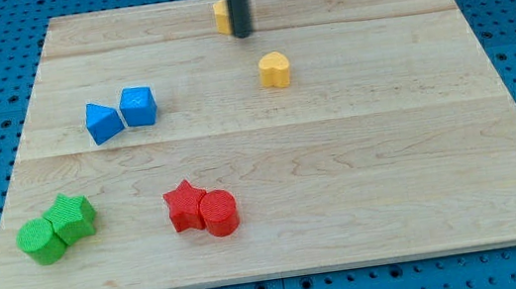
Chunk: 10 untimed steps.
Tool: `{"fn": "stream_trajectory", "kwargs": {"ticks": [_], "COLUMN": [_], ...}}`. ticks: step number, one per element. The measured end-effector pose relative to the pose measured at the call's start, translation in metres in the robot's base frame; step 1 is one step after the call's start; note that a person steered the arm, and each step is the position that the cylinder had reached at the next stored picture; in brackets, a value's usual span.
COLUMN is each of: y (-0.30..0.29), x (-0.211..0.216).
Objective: Slide the yellow hexagon to the top left
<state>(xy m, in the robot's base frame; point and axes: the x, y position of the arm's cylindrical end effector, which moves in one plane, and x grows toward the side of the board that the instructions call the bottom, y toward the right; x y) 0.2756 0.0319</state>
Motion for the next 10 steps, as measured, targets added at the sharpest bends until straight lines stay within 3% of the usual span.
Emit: {"fn": "stream_trajectory", "kwargs": {"ticks": [1, 2, 3, 4, 5, 6, 8, 9, 10], "y": [0.014, -0.047, -0.144, -0.174, -0.125, -0.176, -0.200, -0.162, -0.211], "x": [-0.028, -0.049, -0.048, -0.044, -0.001, 0.026, -0.028, -0.032, -0.033]}}
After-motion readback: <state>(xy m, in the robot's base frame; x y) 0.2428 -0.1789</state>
